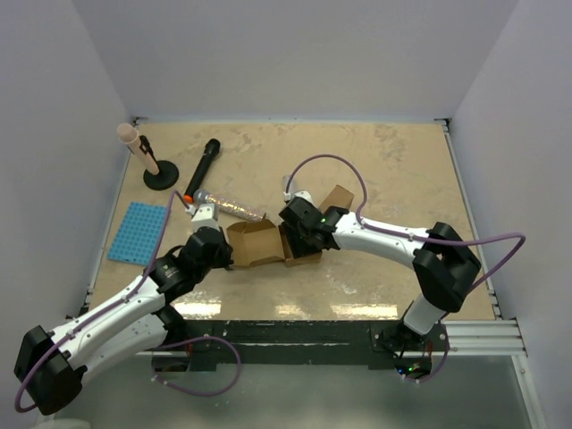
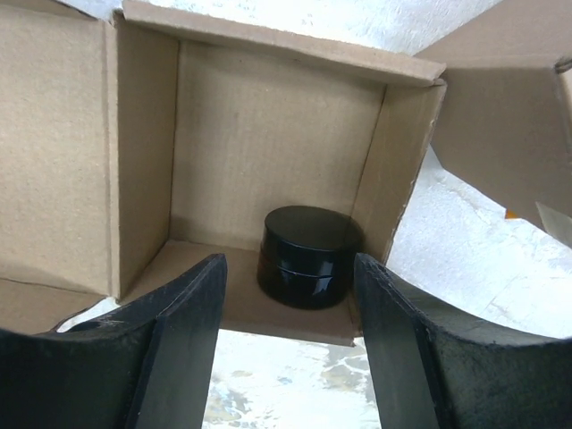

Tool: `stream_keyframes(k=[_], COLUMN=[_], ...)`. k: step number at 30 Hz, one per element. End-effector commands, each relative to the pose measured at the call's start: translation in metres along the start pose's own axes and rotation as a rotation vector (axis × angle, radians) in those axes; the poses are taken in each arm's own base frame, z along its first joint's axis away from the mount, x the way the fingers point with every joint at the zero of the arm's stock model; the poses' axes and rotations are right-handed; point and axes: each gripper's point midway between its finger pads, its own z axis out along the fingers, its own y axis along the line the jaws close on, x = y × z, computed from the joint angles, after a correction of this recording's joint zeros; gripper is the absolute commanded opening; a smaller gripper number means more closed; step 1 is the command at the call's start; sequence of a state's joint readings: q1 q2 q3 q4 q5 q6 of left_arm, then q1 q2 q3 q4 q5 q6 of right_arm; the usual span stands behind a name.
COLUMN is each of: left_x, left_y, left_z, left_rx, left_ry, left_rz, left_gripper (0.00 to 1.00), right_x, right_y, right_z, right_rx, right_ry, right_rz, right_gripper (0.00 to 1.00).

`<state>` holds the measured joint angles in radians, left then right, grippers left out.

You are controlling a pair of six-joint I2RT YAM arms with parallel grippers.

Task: Unpack the express box
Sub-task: Pick up the product from the express box.

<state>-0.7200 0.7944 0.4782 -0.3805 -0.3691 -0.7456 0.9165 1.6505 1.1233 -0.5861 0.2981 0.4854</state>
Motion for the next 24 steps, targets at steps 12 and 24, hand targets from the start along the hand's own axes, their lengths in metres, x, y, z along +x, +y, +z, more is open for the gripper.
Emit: stream_keyframes(k=[12,24], left_x=[-0.003,-0.003], left_y=[-0.007,-0.008], left_z=[0.001,0.002], left_rx=[0.034,0.032], left_ry=[-0.015,-0.010], left_rz=[-0.024,-0.020], left_gripper=[0.00,0.00], right_x=[0.023,-0.067], right_y=[0.012,0.022], right_z=[0.016,-0.047], right_rx=[-0.056,-0.104], right_ry=[0.088,-0.168], right_rz=[-0.055,0.026], right_gripper=[0.39,0.19])
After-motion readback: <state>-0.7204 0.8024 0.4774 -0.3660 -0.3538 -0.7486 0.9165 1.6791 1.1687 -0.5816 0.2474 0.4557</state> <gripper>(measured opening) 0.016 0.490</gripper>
